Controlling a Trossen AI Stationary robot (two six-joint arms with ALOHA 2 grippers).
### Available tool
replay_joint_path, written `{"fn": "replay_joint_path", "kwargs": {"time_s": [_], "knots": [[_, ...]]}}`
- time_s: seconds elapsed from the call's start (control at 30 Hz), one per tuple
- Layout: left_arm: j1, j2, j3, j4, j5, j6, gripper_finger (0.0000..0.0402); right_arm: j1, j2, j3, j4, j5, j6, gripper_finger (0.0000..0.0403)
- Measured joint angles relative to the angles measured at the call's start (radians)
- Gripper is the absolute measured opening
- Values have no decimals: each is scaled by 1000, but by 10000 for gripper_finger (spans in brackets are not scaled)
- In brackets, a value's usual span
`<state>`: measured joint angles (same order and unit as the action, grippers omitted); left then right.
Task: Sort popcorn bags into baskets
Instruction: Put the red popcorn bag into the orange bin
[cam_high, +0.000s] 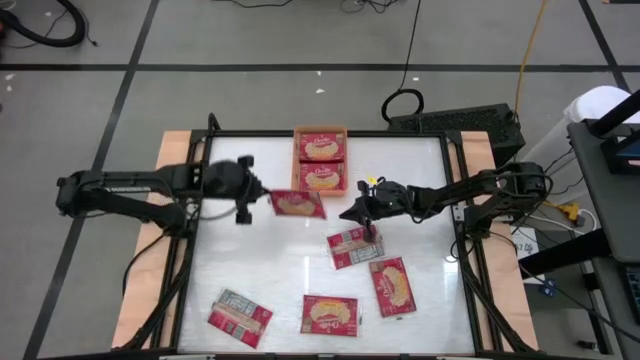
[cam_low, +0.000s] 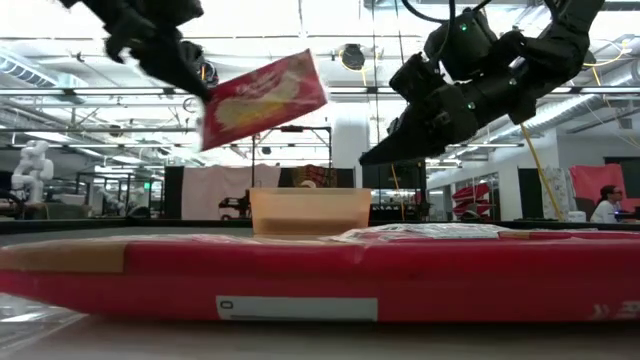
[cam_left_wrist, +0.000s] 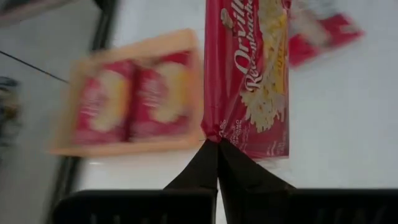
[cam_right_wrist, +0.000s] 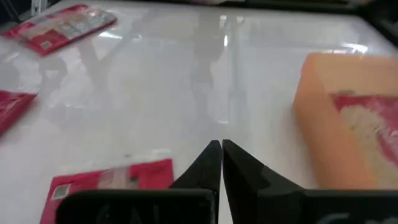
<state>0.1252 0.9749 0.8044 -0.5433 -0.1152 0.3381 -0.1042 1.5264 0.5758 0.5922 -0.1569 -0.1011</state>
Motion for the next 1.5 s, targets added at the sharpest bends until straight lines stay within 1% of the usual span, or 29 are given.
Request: {"fn": "replay_joint_path", "kwargs": {"time_s": [0.17, 0.23, 0.4, 0.47, 0.6, 0.7, 0.77, 0.9, 1.07, 1.23, 1.4, 1.5], "knots": [[153, 59, 84, 39, 21, 174, 1, 16, -46, 1, -93, 9, 38, 3], [205, 98, 109, 60, 45, 232, 1, 26, -82, 0, -145, 42, 58, 1], [315, 226, 151, 172, 120, 333, 1, 64, -196, 0, -268, 165, 64, 1], [345, 285, 169, 205, 147, 354, 0, 76, -244, 0, -329, 219, 63, 1], [380, 404, 234, 209, 178, 365, 0, 98, -325, 0, -426, 322, 81, 1], [390, 484, 279, 179, 179, 364, 0, 115, -366, 0, -470, 363, 82, 0], [396, 524, 288, 163, 185, 358, 1, 124, -383, -1, -481, 370, 82, 0], [398, 583, 289, 161, 199, 324, 3, 135, -408, -38, -459, 370, 86, 0], [398, 619, 289, 154, 200, 290, 2, 139, -425, -131, -318, 370, 93, 0], [398, 625, 289, 121, 201, 280, 10, 139, -443, -204, -200, 370, 92, 0], [398, 625, 289, 121, 203, 265, 13, 139, -460, -220, -185, 370, 81, 0], [396, 625, 289, 122, 204, 262, 23, 139, -462, -220, -170, 369, 64, 0]]}}
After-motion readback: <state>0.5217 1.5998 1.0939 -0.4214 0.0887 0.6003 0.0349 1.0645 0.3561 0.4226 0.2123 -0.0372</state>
